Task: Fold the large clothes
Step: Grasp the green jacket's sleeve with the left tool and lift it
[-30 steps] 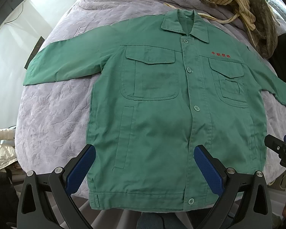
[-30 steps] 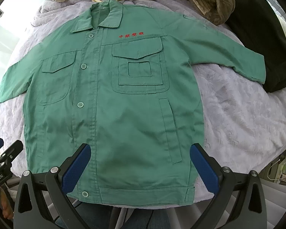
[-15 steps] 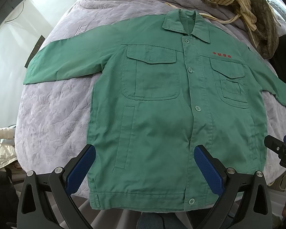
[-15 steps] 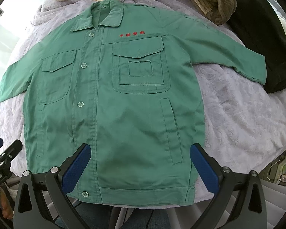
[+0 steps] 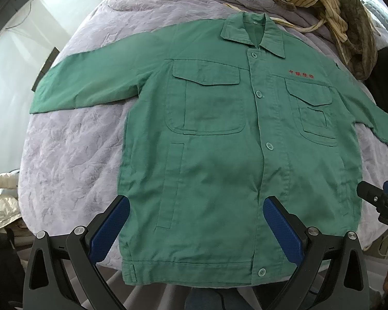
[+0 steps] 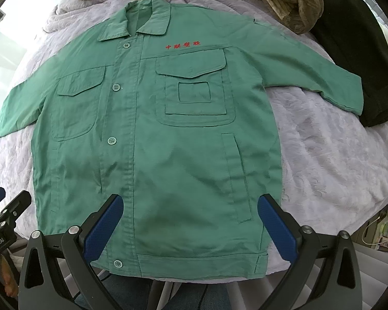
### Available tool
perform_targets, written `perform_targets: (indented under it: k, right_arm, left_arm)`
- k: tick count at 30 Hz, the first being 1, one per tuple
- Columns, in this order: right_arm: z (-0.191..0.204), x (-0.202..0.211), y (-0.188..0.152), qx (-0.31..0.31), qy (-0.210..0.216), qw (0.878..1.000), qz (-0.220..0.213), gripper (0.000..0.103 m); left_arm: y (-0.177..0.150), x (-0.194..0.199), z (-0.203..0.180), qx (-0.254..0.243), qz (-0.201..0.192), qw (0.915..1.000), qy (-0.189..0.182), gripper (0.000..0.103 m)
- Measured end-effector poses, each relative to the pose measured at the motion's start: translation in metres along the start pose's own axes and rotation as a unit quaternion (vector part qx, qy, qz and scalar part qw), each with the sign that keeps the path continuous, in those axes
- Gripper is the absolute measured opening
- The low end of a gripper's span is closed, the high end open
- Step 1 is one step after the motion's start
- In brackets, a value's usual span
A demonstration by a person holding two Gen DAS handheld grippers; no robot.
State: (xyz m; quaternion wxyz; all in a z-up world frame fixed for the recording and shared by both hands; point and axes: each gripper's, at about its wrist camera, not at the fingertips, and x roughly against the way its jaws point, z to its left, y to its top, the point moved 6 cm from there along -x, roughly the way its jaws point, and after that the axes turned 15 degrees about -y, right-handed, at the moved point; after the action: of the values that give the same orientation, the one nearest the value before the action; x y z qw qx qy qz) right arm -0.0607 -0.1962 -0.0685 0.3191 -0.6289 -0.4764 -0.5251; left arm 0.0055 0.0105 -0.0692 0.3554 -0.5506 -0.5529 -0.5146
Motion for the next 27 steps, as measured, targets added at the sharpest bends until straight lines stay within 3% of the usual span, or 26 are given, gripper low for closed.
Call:
perform_targets:
  k: [7,11,15,19,24,27]
  right_arm:
    - [0.028,-0.012,0.002,0.017,0.022,0.999,0.025,0.103]
    - [0.062,-0.019,0.006,0.039,0.043,0.998,0.021,0.103]
    - [0.103,-0.030,0.010,0.055,0.064,0.996,0.033,0.103]
    - [0.147,-0.042,0.018,0.085,0.067,0.994,0.027,0.103]
    - [0.194,-0.042,0.031,0.116,0.087,0.989,-0.003,0.103]
    - [0.213,-0.046,0.036,0.129,0.082,0.988,-0.010,0.103]
  left_arm:
    - [0.000,-0.008,0.025,0.020,0.001,0.9990,-0.040,0.103]
    - [0.016,-0.011,0.069,0.056,-0.025,0.9969,-0.050,0.103]
    - [0.046,-0.014,0.134,0.093,-0.077,0.9915,-0.048,0.103]
    - [0.085,-0.029,0.207,0.135,-0.140,0.9793,-0.054,0.103]
    - [0.131,-0.054,0.293,0.205,-0.215,0.9510,-0.086,0.103]
    - [0.148,-0.071,0.332,0.224,-0.224,0.9461,-0.066,0.103]
